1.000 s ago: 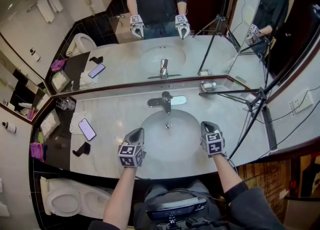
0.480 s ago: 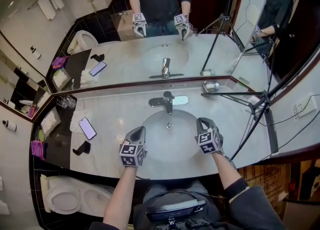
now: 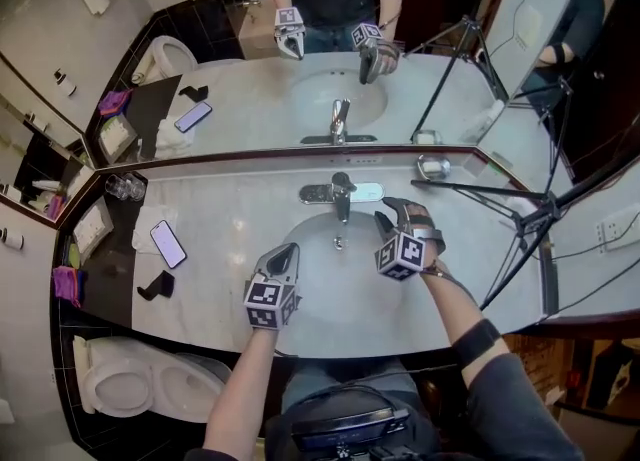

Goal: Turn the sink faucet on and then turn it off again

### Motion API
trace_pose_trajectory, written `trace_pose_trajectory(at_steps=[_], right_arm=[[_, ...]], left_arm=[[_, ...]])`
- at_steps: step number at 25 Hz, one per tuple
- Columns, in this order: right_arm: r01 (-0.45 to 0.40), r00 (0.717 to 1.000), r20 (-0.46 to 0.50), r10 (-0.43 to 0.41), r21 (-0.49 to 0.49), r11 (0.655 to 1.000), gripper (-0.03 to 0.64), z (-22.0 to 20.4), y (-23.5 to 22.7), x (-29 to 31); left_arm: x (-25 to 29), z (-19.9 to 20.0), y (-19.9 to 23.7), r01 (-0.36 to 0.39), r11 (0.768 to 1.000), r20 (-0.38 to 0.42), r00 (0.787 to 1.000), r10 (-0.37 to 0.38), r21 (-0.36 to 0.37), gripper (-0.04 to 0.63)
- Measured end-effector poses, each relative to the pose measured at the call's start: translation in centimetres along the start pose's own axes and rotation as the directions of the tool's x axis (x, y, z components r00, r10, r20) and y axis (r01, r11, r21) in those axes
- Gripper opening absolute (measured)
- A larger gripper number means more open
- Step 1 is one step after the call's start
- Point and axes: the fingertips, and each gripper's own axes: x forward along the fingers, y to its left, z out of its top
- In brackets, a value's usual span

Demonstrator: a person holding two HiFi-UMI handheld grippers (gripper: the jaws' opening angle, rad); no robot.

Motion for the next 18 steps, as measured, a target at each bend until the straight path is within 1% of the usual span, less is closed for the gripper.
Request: trace_pose_trajectory(at_steps=[1,3,6,9,13,17,18], right_arm=[[-0.005,1.0,-0.001,0.005,-0.049,0.999,0.2,0.5,-0.2,0.9],[-0.023,1.0,-0.002,0.023,-0.136,0.99,0.215,1.5,-0.4,2.6],[-0.057,0.998,-0.002,0.058,-0.248,0.967,0.218,2.6,0.0,5.0],[-0.085,0.996,-0.022,0.083,-0.351,0.932,0.216,2.7,0.5,7.2],[-0.126,0.992,-0.033,0.124,-0.447,0.885,0.216,3.9,1.4,9.4],[-0.237,0.971,-0.106,0.213,-0.483,0.843,0.213,3.5,3.4,10.6],[-0.25,0.968,-0.115,0.223,-0.486,0.837,0.212,3.2,3.8,10.8]], left_arm=[[0.3,-0.2,0.0,0.002,1.0,-0.002,1.0,-0.002,-0.003,-0.012],[0.9,-0.4,0.1,0.008,1.0,-0.006,1.0,-0.008,-0.005,-0.012],[2.0,-0.4,0.2,0.017,1.0,-0.012,1.0,-0.017,-0.004,-0.012],[3.3,-0.4,0.3,0.027,1.0,-0.013,1.0,-0.027,-0.001,-0.012],[4.5,-0.9,0.7,0.03,1.0,-0.029,0.999,-0.03,-0.005,-0.012],[4.9,-1.0,0.7,0.029,1.0,-0.027,0.999,-0.029,-0.009,-0.012],[4.9,-1.0,0.8,0.028,1.0,-0.025,0.999,-0.028,-0.01,-0.012]])
